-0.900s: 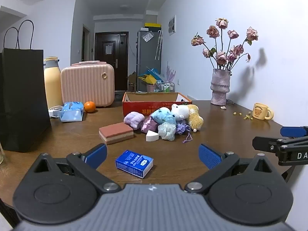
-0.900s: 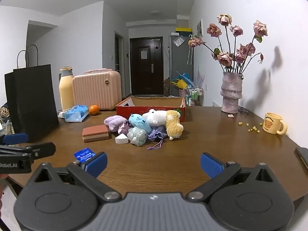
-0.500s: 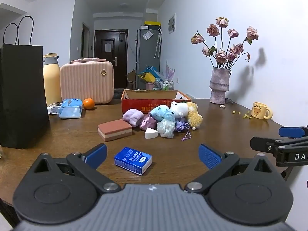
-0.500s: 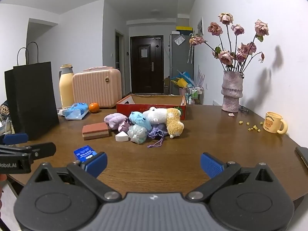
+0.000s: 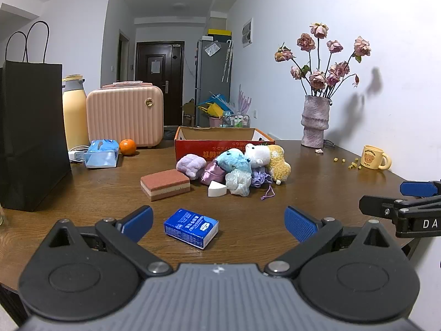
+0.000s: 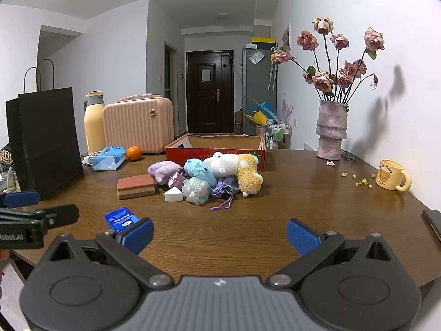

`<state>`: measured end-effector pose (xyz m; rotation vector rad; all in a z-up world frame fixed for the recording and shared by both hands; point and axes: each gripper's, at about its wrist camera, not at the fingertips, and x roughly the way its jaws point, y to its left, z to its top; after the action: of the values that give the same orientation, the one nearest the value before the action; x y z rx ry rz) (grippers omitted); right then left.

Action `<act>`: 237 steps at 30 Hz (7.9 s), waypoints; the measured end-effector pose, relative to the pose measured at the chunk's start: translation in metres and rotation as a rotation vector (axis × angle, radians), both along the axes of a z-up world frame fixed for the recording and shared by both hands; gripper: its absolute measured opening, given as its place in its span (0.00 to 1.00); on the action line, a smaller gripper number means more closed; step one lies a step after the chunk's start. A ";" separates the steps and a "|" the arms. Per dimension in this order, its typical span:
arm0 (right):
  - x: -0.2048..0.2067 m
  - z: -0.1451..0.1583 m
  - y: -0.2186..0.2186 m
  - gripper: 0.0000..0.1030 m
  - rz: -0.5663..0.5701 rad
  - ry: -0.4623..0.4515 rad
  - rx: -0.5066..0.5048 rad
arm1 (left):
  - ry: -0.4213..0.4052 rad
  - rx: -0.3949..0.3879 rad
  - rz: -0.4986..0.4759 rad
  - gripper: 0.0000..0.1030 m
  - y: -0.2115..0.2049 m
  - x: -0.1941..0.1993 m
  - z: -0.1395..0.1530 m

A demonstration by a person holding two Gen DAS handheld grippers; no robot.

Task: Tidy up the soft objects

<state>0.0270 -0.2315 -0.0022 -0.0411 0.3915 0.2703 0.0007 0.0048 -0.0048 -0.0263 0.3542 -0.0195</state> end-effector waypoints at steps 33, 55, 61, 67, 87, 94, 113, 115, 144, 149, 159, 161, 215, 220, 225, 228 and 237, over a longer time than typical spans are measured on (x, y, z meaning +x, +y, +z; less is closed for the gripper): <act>-0.001 0.000 0.001 1.00 -0.001 0.000 -0.002 | 0.001 0.000 0.000 1.00 0.000 0.000 0.000; -0.001 -0.001 0.000 1.00 0.000 -0.002 -0.002 | 0.001 0.001 0.001 1.00 -0.001 0.000 0.000; 0.000 -0.001 0.001 1.00 -0.001 -0.001 -0.003 | 0.002 0.001 0.002 1.00 -0.001 0.000 0.000; 0.000 -0.001 0.001 1.00 0.000 -0.001 -0.003 | 0.002 0.001 0.001 1.00 -0.001 0.000 -0.001; 0.023 -0.015 0.005 1.00 -0.011 0.025 -0.007 | 0.044 0.031 0.010 1.00 0.001 0.024 -0.017; 0.037 -0.019 0.008 1.00 -0.008 0.046 -0.009 | 0.072 0.026 0.013 1.00 0.004 0.038 -0.020; 0.078 -0.036 0.018 1.00 -0.004 0.116 -0.019 | 0.158 0.024 0.013 1.00 0.009 0.079 -0.035; 0.083 -0.039 0.019 1.00 -0.004 0.125 -0.018 | 0.167 0.023 0.012 1.00 0.010 0.083 -0.037; 0.132 -0.052 0.016 1.00 -0.040 0.143 -0.019 | 0.316 0.093 0.012 1.00 0.020 0.161 -0.079; 0.137 -0.052 0.016 1.00 -0.043 0.141 -0.015 | 0.342 0.120 0.018 1.00 0.023 0.175 -0.088; 0.145 -0.054 0.016 1.00 -0.038 0.147 -0.013 | 0.363 0.092 -0.003 0.97 0.029 0.187 -0.098; 0.147 -0.055 0.016 1.00 -0.037 0.149 -0.011 | 0.363 0.081 -0.012 0.90 0.030 0.187 -0.098; 0.221 -0.052 0.134 1.00 0.168 0.160 -0.060 | 0.141 -0.029 0.124 0.84 0.111 0.197 -0.043; 0.231 -0.054 0.152 0.99 0.187 0.171 -0.065 | 0.140 -0.030 0.147 0.84 0.127 0.201 -0.042; 0.242 -0.059 0.170 0.93 0.207 0.185 -0.080 | 0.138 -0.026 0.168 0.84 0.143 0.204 -0.041; 0.251 -0.063 0.180 0.84 0.206 0.195 -0.092 | 0.140 -0.017 0.180 0.84 0.152 0.207 -0.042; 0.276 -0.079 0.198 0.54 0.205 0.234 -0.131 | 0.138 -0.001 0.206 0.85 0.174 0.218 -0.044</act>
<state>0.3028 -0.0334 -0.0814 -0.1804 0.6390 0.4533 0.2184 0.1787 -0.0485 -0.0650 0.4884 0.1866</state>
